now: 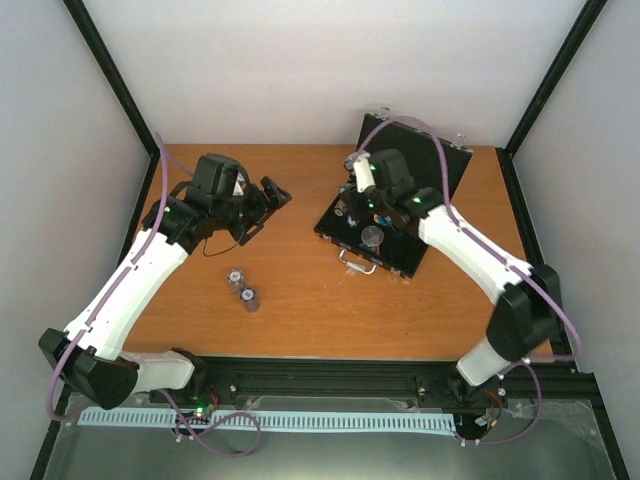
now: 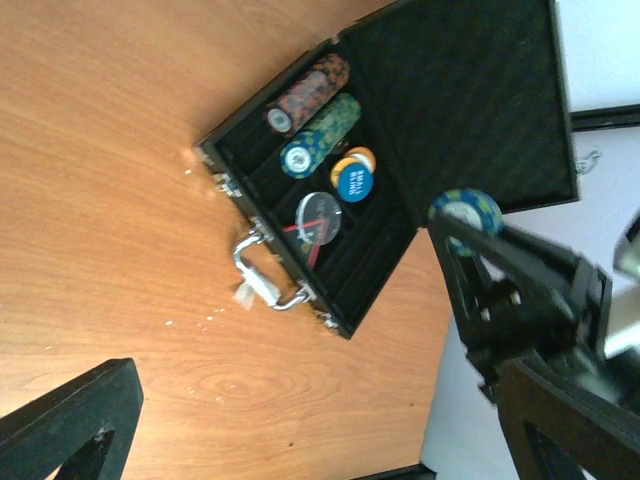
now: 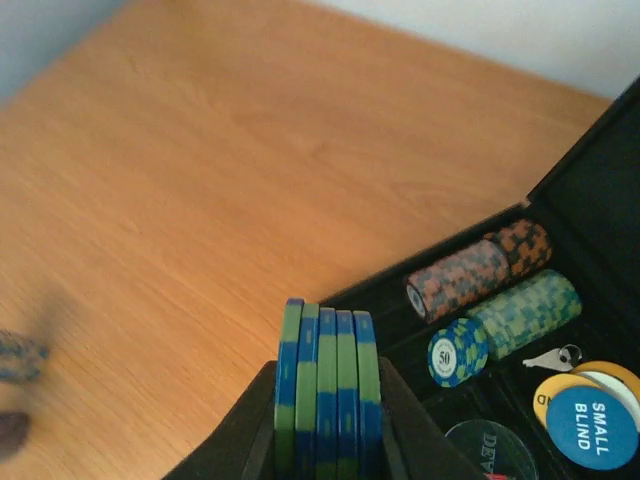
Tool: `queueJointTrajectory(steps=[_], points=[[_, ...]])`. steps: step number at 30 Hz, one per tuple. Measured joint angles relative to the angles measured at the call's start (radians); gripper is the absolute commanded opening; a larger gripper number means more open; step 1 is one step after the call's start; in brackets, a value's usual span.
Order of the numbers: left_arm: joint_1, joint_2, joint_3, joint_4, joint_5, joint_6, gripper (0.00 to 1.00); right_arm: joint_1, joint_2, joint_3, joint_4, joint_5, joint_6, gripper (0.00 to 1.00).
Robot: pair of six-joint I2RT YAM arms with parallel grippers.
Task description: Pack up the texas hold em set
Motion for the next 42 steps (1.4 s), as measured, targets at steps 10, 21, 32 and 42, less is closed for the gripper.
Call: queueJointTrajectory(steps=[10,21,32,42], points=[[0.000,-0.035,-0.137,-0.001,0.003,0.024,1.00,0.001,0.328,0.187,-0.276,0.010,-0.216,0.03],[0.004,-0.045,-0.181,-0.002,0.006,0.050,1.00,-0.012,0.486,0.254,-0.345,0.039,-0.283,0.03],[0.005,-0.037,-0.186,-0.001,0.013,0.055,1.00,-0.051,0.520,0.269,-0.348,0.041,-0.288,0.03],[0.005,-0.013,-0.198,0.000,0.023,0.055,1.00,-0.054,0.608,0.307,-0.330,0.047,-0.288,0.03]])
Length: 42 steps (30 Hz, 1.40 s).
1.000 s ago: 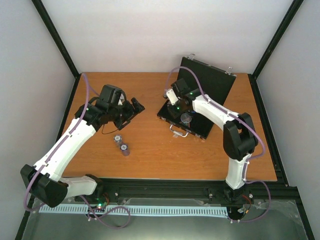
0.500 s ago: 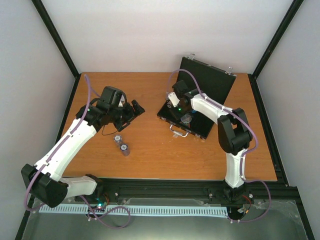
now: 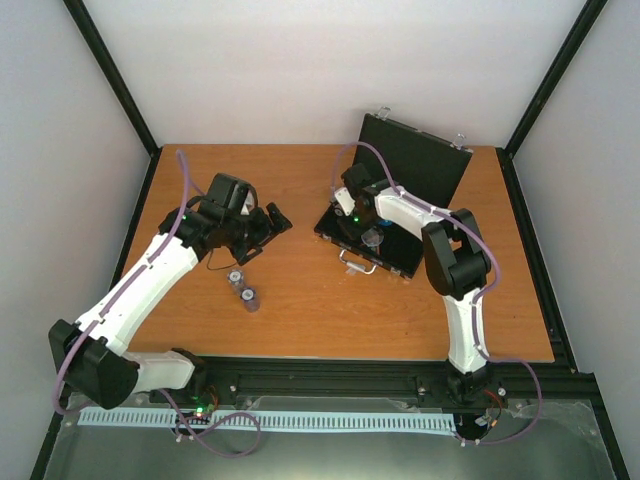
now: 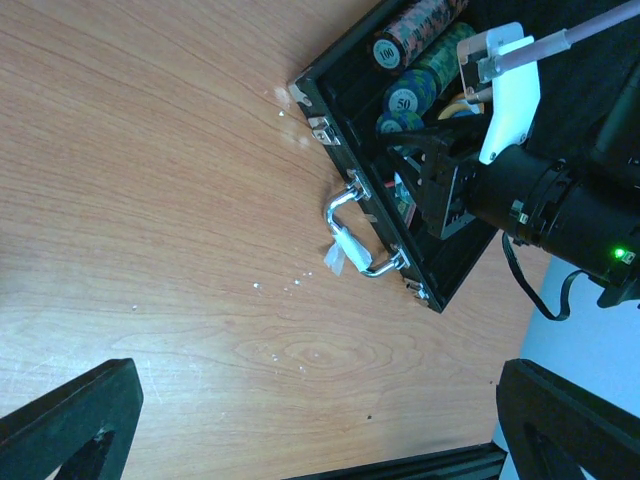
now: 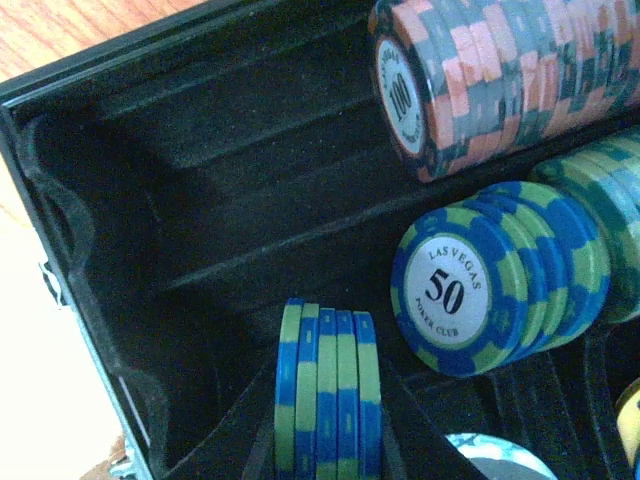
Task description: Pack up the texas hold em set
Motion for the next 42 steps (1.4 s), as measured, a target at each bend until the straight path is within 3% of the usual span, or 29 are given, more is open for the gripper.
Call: queueJointTrajectory(steps=[20,24,42], points=[[0.002,0.017,-0.025,-0.001,0.021,0.006,1.00,-0.002,0.072,0.066,0.010,0.036,0.009,0.03],[0.002,0.017,-0.031,-0.001,0.027,0.006,1.00,-0.002,0.072,0.068,0.011,0.048,0.017,0.12],[0.002,0.012,-0.055,0.000,0.027,0.005,1.00,-0.014,0.071,0.067,0.027,0.058,0.027,0.28]])
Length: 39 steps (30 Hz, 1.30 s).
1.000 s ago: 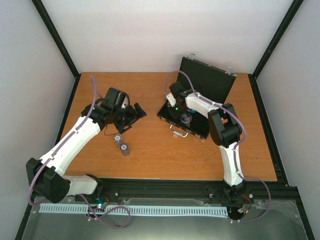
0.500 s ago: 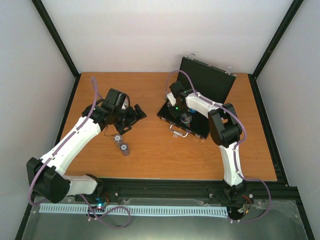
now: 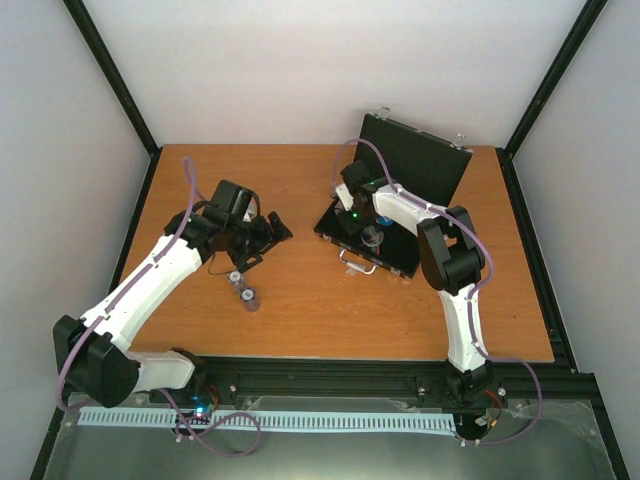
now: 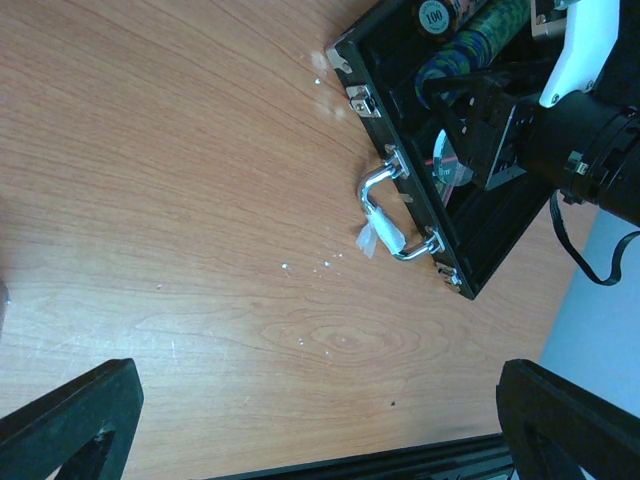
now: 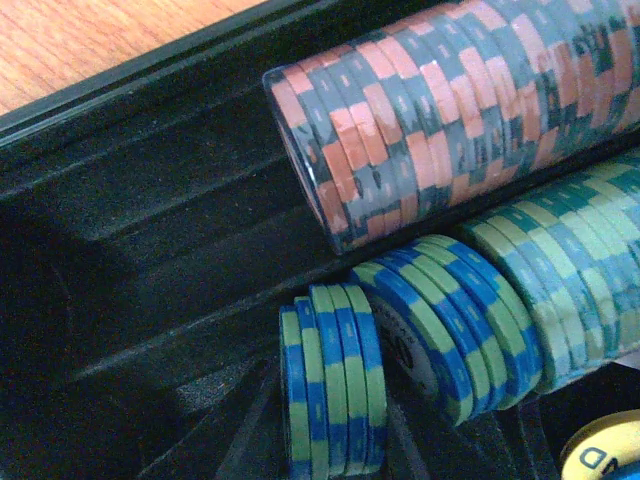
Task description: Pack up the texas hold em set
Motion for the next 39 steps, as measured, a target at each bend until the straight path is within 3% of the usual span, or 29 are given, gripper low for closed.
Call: queueJointTrajectory(steps=[10,19,25,27,30,39], points=[[0.000,-0.018,-0.011,0.000,0.000,-0.003,1.00,-0.005,-0.014,-0.006,-0.001,0.004,0.000,0.30],[0.000,-0.029,-0.022,0.000,0.000,-0.014,1.00,-0.026,-0.068,-0.020,-0.014,0.037,0.007,0.46],[0.000,-0.035,-0.031,0.000,0.000,-0.015,1.00,-0.036,-0.101,-0.026,-0.006,0.036,0.016,0.51],[0.000,-0.037,-0.036,0.000,0.000,-0.014,1.00,-0.036,-0.111,-0.026,-0.005,0.036,0.018,0.61],[0.000,-0.037,-0.039,-0.002,-0.001,-0.011,1.00,-0.037,-0.132,-0.026,-0.005,0.040,0.032,0.97],[0.001,-0.037,-0.039,-0.075,-0.041,0.065,1.00,-0.039,-0.256,-0.010,-0.026,0.080,0.096,1.00]])
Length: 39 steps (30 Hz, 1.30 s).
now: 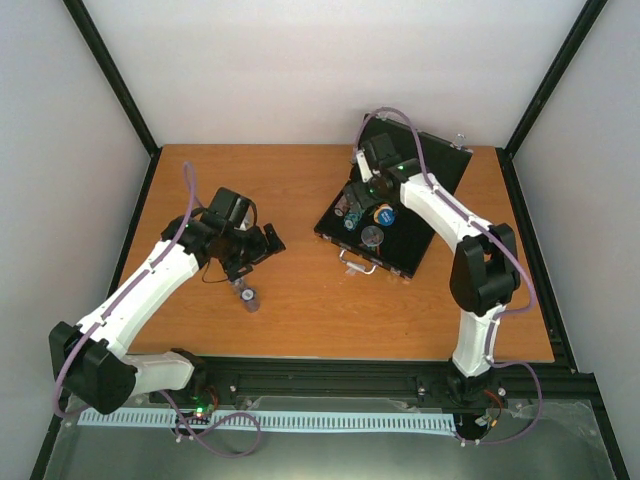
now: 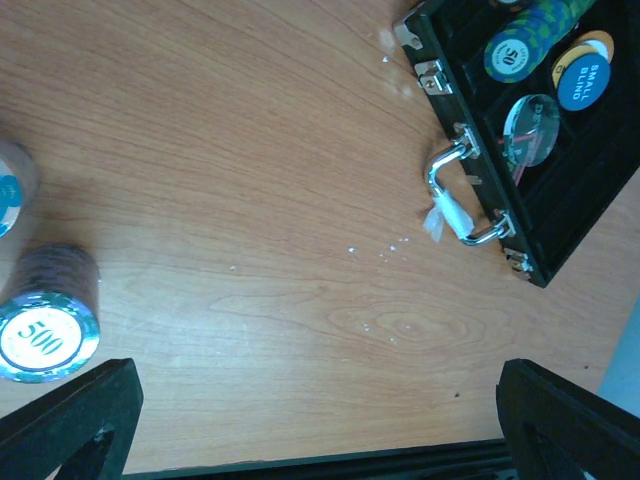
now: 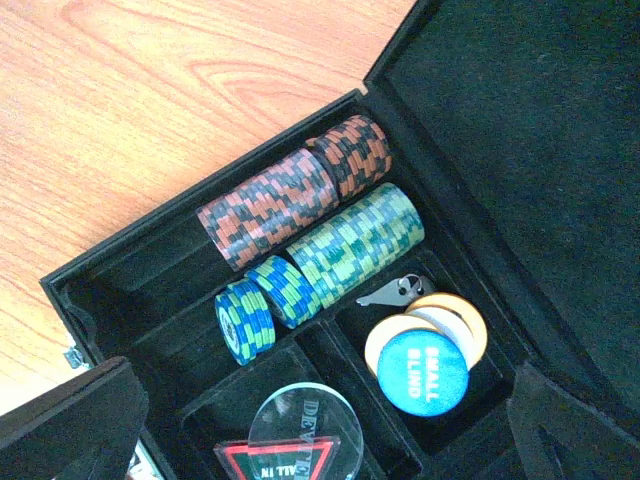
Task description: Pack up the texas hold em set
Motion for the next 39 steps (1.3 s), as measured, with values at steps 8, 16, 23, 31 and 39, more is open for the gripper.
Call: queueJointTrajectory(steps=[8,16,23,31,39], points=[[0.000,-0.028,0.000,-0.070,-0.045,0.041,1.00,-0.006,-0.115,-0.084,-0.019,0.000,0.055,1.00],[0.000,-0.128,-0.071,-0.165,-0.179,0.005,0.96,-0.006,-0.232,-0.211,-0.024,-0.021,0.063,1.00],[0.001,-0.185,-0.288,-0.158,-0.203,-0.065,0.89,-0.006,-0.269,-0.277,-0.029,-0.057,0.063,1.00],[0.001,-0.138,-0.365,-0.055,-0.163,-0.102,0.88,-0.006,-0.320,-0.335,-0.039,-0.066,0.063,1.00],[0.001,0.002,-0.357,0.072,-0.148,-0.110,0.86,-0.007,-0.351,-0.361,-0.039,-0.066,0.063,1.00]])
